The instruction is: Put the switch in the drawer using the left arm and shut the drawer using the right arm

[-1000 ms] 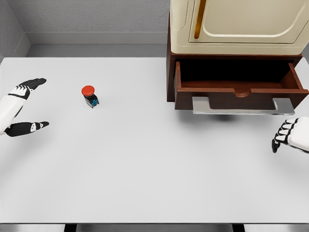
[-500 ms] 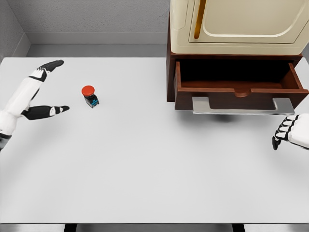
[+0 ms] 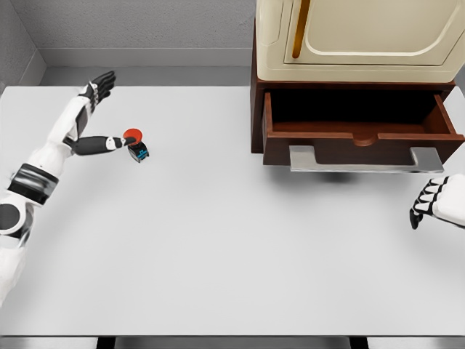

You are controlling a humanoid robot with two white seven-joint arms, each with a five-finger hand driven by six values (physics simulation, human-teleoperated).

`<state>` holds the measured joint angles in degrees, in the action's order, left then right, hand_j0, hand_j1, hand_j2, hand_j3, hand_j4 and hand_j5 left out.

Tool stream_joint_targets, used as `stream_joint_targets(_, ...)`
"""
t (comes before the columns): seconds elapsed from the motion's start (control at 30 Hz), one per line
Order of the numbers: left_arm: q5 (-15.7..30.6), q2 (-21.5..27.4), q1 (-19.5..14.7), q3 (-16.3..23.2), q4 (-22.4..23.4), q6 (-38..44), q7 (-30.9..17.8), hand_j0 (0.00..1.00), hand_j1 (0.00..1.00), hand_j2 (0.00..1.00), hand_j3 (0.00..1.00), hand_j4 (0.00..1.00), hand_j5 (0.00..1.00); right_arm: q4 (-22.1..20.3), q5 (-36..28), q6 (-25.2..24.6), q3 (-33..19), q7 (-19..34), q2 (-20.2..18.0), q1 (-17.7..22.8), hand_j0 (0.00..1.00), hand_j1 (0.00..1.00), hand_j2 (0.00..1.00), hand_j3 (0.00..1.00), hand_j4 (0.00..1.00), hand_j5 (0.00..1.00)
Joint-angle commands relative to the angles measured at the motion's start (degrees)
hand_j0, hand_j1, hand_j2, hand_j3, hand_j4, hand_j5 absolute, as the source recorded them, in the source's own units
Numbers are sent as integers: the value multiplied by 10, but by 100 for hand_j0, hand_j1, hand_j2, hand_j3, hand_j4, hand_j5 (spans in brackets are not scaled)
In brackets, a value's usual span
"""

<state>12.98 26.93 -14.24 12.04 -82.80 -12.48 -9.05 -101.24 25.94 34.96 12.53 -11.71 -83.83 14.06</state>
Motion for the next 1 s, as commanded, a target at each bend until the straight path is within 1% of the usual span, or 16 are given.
stream_joint_targets(0.0, 41, -6, 0, 3, 6, 42, 0, 100, 100, 100, 100, 100, 100, 0, -4, 0, 0, 0, -3, 1, 36, 36, 36, 36, 36, 36)
stream_joint_targets(0.03, 67, -8, 0, 3, 7, 54, 0, 100, 100, 100, 100, 100, 100, 0, -4, 0, 0, 0, -3, 1, 36, 36, 36, 36, 36, 36)
stream_joint_targets(0.07, 71, -9, 2, 3, 8, 54, 0, 100, 100, 100, 100, 100, 100, 0, -4, 0, 0, 0, -3, 1, 36, 36, 36, 36, 36, 36)
stream_joint_targets(0.17, 77, -9, 4, 1, 8, 55, 0, 100, 100, 100, 100, 100, 100, 0, -4, 0, 0, 0, -3, 1, 36, 36, 36, 36, 36, 36)
stream_joint_targets(0.2, 78, -17, 4, 0, 14, 55, 0, 100, 100, 100, 100, 100, 100, 0, -4, 0, 0, 0, -3, 1, 36, 36, 36, 36, 36, 36)
stream_joint_targets(0.27, 77, -27, 4, -1, 29, 55, 0, 100, 100, 100, 100, 100, 100, 0, -4, 0, 0, 0, -2, 2, 36, 36, 36, 36, 36, 36)
stream_joint_targets(0.4, 72, -30, -3, -1, 62, 55, 1, 100, 100, 100, 100, 100, 100, 0, -4, 0, 0, 0, -2, 2, 36, 36, 36, 36, 36, 36)
stream_joint_targets(0.47, 71, -33, -13, 0, 82, 55, 1, 100, 100, 100, 100, 100, 100, 0, -4, 0, 0, 0, -2, 3, 36, 36, 36, 36, 36, 36)
stream_joint_targets(0.5, 69, -37, -17, 0, 90, 55, 1, 100, 100, 100, 100, 100, 100, 0, -4, 0, 0, 0, -2, 3, 36, 36, 36, 36, 36, 36)
stream_joint_targets(0.57, 58, -43, -17, 2, 91, 55, 1, 100, 100, 100, 100, 100, 100, 0, -4, 0, 0, 0, -3, 3, 36, 36, 36, 36, 36, 36)
stream_joint_targets(0.67, 29, -54, -12, 3, 86, 50, 1, 100, 100, 100, 100, 100, 100, 0, -4, 0, 0, 0, -3, 3, 36, 36, 36, 36, 36, 36)
stream_joint_targets(0.77, 22, -56, -9, 4, 82, 49, 1, 100, 100, 100, 100, 100, 100, 0, -4, 0, 0, 0, -1, 3, 36, 36, 36, 36, 36, 36)
stream_joint_targets(0.8, 14, -59, -9, 7, 84, 48, 1, 100, 100, 100, 100, 100, 100, 0, -4, 0, 0, 0, -1, 3, 36, 36, 36, 36, 36, 36)
stream_joint_targets(0.83, -10, -64, -9, 8, 84, 41, 1, 100, 100, 100, 100, 100, 100, 0, -4, 0, 0, 0, -1, 3, 36, 36, 36, 36, 36, 36)
stream_joint_targets(0.87, -20, -68, -9, 7, 87, 39, 1, 100, 100, 100, 100, 100, 100, 0, -4, 0, 0, 0, -1, 3, 36, 36, 36, 36, 36, 36)
stream_joint_targets(0.97, -19, -70, -11, 7, 91, 40, 1, 100, 100, 100, 100, 100, 100, 0, -4, 0, 0, 0, -1, 3, 36, 36, 36, 36, 36, 36)
